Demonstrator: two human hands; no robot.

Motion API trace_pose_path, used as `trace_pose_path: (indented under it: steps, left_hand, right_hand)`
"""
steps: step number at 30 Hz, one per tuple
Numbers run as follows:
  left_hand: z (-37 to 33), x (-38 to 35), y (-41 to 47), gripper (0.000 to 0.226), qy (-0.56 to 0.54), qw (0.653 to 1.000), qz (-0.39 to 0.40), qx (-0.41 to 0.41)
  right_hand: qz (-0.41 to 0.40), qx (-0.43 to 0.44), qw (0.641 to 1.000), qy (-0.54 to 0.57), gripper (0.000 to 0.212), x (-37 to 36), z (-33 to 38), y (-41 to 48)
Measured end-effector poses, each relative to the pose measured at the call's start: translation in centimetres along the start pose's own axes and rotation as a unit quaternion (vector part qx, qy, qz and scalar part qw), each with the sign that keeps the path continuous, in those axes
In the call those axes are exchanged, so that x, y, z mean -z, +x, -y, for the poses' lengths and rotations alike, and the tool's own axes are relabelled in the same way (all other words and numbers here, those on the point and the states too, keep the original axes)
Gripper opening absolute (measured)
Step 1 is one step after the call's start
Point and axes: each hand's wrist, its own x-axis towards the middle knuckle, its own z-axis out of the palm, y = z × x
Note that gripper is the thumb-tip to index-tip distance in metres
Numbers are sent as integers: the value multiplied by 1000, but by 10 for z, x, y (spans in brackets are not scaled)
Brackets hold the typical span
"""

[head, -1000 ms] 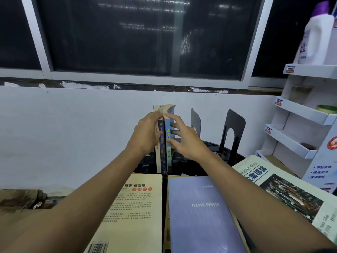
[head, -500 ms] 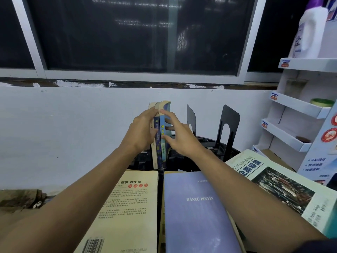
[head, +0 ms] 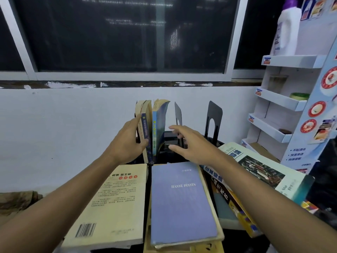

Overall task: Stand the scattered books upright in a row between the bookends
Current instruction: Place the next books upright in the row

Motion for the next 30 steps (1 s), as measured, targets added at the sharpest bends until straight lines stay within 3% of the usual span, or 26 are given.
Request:
trace_pose_path:
  steps: [6, 10, 16, 24, 26, 30]
  left_hand:
    - [-5, -8, -46, 62, 19, 996, 87, 5]
    - [-10, -20, -80, 62, 51, 988, 149, -3]
    - [-27, -30, -112, 60, 100, 974, 203, 31]
    - [-38, -36, -124, 65, 81, 966, 233, 82]
    - [-35, -37, -124, 71, 62, 970, 223, 72]
    - [-23, -37, -123, 104, 26, 978, 199, 52]
  right_hand:
    - [-39, -54, 998, -13, 51, 10, 0, -68]
    - [-11, -102, 994, -25, 51, 4, 5, -106]
    - [42, -131, 990, -21, 66, -8, 4, -130]
    - [77, -118, 990, -20, 88, -9, 11, -132]
    - [67, -116, 991, -13, 90, -10, 13, -132]
    - [36, -111, 993, 14, 92, -14, 11, -134]
